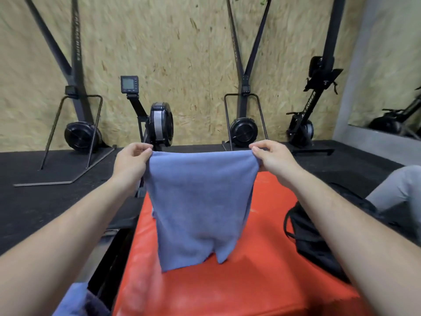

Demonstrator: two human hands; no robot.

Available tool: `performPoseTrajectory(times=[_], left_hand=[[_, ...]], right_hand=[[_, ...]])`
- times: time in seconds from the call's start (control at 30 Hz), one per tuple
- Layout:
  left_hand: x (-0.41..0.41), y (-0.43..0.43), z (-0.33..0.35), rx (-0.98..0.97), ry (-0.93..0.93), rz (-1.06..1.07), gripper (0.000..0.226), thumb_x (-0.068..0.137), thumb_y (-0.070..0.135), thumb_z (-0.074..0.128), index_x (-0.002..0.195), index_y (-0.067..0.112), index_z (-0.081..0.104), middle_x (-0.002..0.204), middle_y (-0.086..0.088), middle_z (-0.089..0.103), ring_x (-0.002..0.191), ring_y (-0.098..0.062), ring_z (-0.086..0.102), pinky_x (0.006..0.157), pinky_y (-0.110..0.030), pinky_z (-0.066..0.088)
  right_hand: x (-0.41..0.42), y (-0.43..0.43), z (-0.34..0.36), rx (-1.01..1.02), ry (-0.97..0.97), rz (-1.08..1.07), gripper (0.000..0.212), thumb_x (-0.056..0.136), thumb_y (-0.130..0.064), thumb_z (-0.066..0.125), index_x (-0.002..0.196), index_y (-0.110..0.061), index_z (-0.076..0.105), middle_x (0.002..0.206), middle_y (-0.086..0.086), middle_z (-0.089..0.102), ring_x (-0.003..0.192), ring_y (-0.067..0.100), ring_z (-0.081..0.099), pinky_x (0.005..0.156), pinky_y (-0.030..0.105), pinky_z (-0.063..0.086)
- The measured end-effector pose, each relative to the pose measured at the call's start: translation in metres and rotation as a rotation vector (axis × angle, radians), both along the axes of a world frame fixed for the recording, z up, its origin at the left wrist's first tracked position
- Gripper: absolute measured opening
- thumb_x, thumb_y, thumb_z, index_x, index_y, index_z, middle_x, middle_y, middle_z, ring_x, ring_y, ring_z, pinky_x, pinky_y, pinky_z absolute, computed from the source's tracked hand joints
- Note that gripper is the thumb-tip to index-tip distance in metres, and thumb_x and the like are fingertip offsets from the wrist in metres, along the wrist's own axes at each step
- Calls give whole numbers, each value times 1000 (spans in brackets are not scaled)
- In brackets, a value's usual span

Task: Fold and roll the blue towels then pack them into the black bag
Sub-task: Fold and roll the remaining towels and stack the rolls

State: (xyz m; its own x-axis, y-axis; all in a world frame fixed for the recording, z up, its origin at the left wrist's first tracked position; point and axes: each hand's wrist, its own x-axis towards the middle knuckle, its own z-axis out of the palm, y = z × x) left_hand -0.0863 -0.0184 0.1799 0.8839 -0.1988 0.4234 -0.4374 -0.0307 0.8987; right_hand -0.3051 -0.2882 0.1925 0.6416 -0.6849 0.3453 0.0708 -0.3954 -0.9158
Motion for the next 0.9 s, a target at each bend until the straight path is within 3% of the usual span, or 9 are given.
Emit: performPoseTrajectory(times=[0.1, 0.23, 0.3, 0.4, 0.53, 0.67, 0.8, 0.9], left_hand=[[-2, -1, 23, 22, -24, 14, 8, 93, 22, 66, 91, 28, 71, 94, 3, 69, 88, -13, 61, 72, -30, 48], [-5, -3, 47, -16, 53, -10, 9, 91, 22, 67, 91, 25, 75, 98, 5, 72, 92, -15, 63, 90, -40, 53], [-11, -3, 56, -34, 60, -40, 14, 93, 16, 64, 98, 22, 75, 103, 2, 72, 97, -14, 62, 89, -32, 51], [-19, 2, 63, -49, 47, -58, 17, 93, 11, 63, 103, 20, 74, 106, 2, 71, 102, -13, 61, 86, -27, 49], [-25, 17, 63, -37, 46, -91, 19, 88, 13, 70, 104, 23, 75, 108, 4, 72, 108, -14, 63, 95, -32, 50], [-40, 33, 65, 3, 9, -131, 33, 84, 12, 76, 115, 21, 72, 109, 4, 70, 93, -6, 63, 83, -26, 49], [-60, 46, 75, 38, -60, -212, 40, 83, 1, 75, 119, 17, 67, 105, 1, 70, 85, -6, 64, 72, -14, 49], [-65, 50, 80, 147, -151, -166, 32, 86, 7, 74, 116, 18, 69, 105, 1, 71, 93, -12, 64, 81, -21, 50]], right_hand=[[-1, -4, 19, -31, 13, -36, 12, 95, -19, 62, 92, -24, 72, 93, -1, 70, 81, 15, 64, 74, 38, 60], [-5, -2, 41, 12, -24, -32, 10, 95, -20, 64, 96, -21, 73, 96, 0, 71, 81, 14, 62, 63, 26, 51], [-11, 1, 50, 45, -1, -8, 12, 92, -18, 67, 101, -20, 73, 100, 1, 72, 82, 14, 63, 60, 20, 49], [-21, 5, 57, 81, 26, 64, 22, 87, -10, 68, 106, -19, 73, 108, 10, 72, 87, 20, 66, 70, 23, 53], [-37, 11, 60, -30, 57, 16, 18, 92, -10, 66, 108, -15, 72, 96, 7, 71, 68, 13, 59, 45, 9, 39], [-53, 16, 60, -46, 23, 8, 11, 93, -15, 67, 100, -19, 75, 100, 8, 74, 75, 14, 64, 57, 20, 50], [-75, 26, 71, 38, -28, 78, 14, 94, -16, 67, 106, -14, 74, 106, 7, 74, 95, 20, 71, 76, 28, 58], [-89, 28, 79, 119, -25, 234, 28, 85, -7, 75, 113, -10, 71, 113, 11, 73, 103, 21, 71, 94, 36, 55]])
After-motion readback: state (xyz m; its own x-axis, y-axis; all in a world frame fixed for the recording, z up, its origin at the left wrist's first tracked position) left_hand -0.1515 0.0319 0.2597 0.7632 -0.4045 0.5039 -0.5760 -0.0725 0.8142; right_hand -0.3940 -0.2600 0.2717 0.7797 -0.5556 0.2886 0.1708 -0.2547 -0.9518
